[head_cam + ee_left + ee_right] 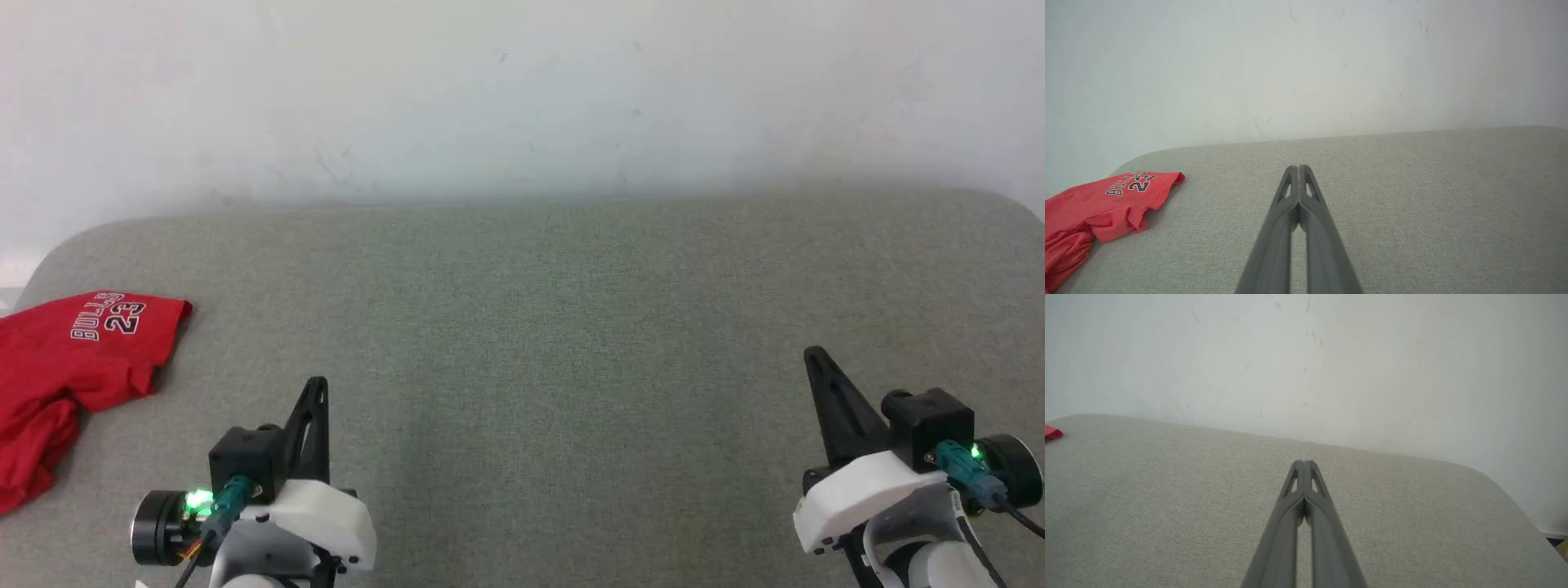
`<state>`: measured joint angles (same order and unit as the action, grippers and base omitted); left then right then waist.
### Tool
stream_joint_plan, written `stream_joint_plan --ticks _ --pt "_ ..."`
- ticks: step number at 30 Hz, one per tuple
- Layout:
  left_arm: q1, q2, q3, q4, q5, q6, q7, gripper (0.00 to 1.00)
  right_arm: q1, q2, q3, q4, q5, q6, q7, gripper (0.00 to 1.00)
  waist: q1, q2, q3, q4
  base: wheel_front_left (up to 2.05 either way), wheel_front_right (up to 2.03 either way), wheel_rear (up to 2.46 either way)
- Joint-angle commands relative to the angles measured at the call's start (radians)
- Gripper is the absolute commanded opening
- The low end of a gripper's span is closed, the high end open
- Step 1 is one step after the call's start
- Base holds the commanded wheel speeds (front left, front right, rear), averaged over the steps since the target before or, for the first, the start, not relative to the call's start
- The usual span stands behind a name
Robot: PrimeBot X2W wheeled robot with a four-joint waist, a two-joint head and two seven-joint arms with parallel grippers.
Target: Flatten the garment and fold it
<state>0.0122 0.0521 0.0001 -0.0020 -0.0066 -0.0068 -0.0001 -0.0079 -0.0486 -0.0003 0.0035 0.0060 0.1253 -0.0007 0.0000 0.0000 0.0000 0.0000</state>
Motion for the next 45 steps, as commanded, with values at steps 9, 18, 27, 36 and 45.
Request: stream_joint_plan --ticks 9,18,27,36,45 --pt "-0.012 -0.002 0.000 0.002 0.007 0.007 0.000 0.00 0.008 -0.002 0.000 -0.004 -0.006 0.005 0.001 0.00 0.0000 0.0000 0.000 0.000 0.00 0.00 0.00" --pt "-0.012 -0.002 0.000 0.002 0.007 0.007 0.000 0.00 0.008 -0.002 0.000 -0.004 -0.006 0.005 0.001 0.00 0.0000 0.0000 0.000 0.000 0.00 0.00 0.00" --pt "0.000 0.000 0.000 0.000 0.000 0.000 0.000 1.00 0.000 0.000 0.000 0.000 0.000 0.000 0.000 1.00 0.0000 0.0000 0.000 0.000 0.00 0.00 0.00" --pt "0.005 0.001 0.001 -0.004 -0.001 -0.001 -0.011 1.00 0.002 0.000 -0.012 0.005 0.007 -0.001 -0.011 1.00 0.0000 0.0000 0.000 0.000 0.00 0.00 0.00" --pt "0.013 0.003 0.004 -0.013 -0.002 -0.002 -0.030 1.00 0.006 0.000 -0.033 0.010 0.017 -0.001 -0.030 1.00 0.0000 0.0000 0.001 0.002 0.00 0.00 0.00"
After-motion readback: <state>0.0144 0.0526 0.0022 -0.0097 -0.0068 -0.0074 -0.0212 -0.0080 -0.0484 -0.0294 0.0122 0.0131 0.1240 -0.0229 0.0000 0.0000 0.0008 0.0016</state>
